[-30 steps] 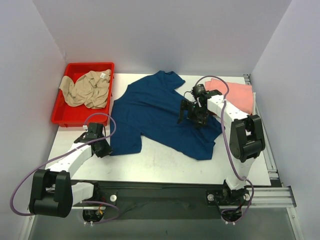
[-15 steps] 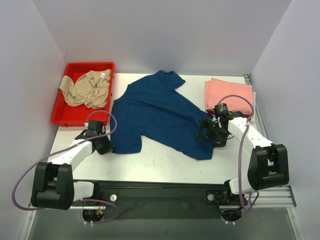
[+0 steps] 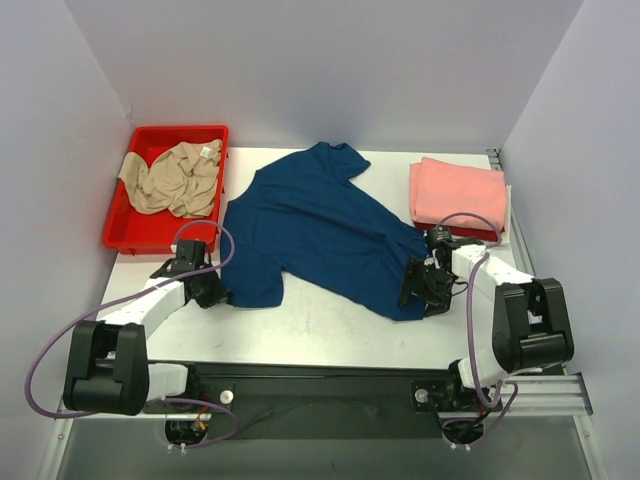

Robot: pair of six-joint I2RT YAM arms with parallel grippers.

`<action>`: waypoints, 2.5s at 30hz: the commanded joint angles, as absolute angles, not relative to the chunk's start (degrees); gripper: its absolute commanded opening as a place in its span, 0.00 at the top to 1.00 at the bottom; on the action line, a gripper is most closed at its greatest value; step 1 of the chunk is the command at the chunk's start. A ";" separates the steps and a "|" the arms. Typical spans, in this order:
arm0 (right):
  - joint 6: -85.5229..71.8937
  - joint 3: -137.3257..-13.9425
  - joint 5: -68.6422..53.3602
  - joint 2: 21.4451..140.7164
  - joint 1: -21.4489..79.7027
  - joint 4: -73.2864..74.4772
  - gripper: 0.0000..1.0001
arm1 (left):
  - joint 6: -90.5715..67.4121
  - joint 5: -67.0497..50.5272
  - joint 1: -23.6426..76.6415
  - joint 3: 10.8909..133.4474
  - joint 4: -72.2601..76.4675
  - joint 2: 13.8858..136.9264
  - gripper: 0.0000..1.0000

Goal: Fold and stack the t-shirts
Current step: Grap the side of the flattened tshirt closest away from the robot with both arms

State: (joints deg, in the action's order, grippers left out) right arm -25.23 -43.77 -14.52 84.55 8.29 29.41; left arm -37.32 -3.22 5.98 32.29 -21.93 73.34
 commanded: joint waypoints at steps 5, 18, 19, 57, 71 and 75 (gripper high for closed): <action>-24.35 -44.12 -17.48 86.84 8.53 29.97 0.50 | -36.56 -1.67 5.54 31.82 -23.29 75.85 1.00; -19.78 -60.03 -16.88 77.86 4.93 55.28 0.56 | -36.04 -1.93 2.81 31.47 -24.26 74.79 1.00; -19.51 -59.86 -16.35 78.57 4.23 55.28 0.43 | -36.04 -2.19 2.73 31.46 -24.17 74.71 1.00; -23.38 -47.81 -12.74 91.50 11.60 37.17 1.00 | -34.45 -3.69 1.50 32.61 -22.85 78.75 1.00; -18.37 -59.77 -13.88 75.23 4.75 67.77 0.54 | -34.72 -3.87 0.44 32.17 -23.12 77.61 1.00; -20.21 -57.58 -15.38 77.43 4.83 63.47 0.46 | -34.45 -4.22 0.44 32.26 -23.03 77.52 1.00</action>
